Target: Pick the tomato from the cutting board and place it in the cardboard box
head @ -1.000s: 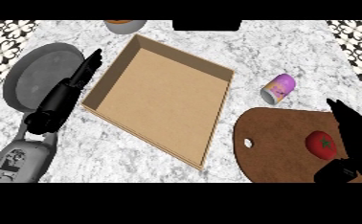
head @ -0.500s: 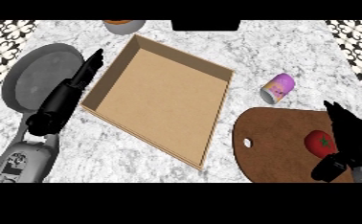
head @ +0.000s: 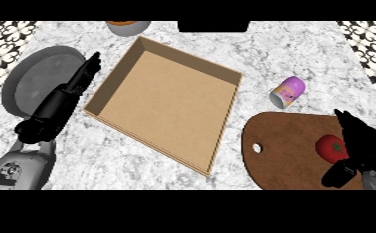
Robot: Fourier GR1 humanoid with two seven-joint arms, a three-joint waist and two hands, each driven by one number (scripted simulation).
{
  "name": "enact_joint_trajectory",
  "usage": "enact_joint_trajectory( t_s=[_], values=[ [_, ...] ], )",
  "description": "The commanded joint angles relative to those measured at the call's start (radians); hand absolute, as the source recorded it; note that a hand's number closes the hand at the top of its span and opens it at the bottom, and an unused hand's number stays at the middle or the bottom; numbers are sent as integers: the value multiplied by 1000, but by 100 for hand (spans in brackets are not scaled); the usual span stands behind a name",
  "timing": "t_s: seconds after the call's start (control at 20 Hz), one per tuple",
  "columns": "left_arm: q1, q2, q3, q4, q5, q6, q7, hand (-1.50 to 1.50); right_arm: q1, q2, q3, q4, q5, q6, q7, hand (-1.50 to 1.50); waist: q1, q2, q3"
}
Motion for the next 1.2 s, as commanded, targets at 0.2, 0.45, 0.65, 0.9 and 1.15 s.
enact_joint_trajectory(
  t_s=[0.2,0.45,0.65,0.9,1.15],
  values=[
    [8,-31,35,-40,-22,-45,37,0,21,81,-31,85,112,22,-14,-150,1,0,0],
    [4,-55,55,-11,-65,-66,4,0,49,126,-68,88,160,19,-71,-150,-2,0,0],
    [-37,-76,70,53,-80,-72,-26,0,9,122,-118,174,148,17,-196,-150,-1,0,0],
    [-16,-84,75,60,-83,-73,-45,0,-1,100,-74,255,251,-100,-342,150,0,1,0],
    [53,-112,55,19,-126,-49,-84,0,-37,116,-67,353,355,-217,-413,150,4,1,0]
  ],
)
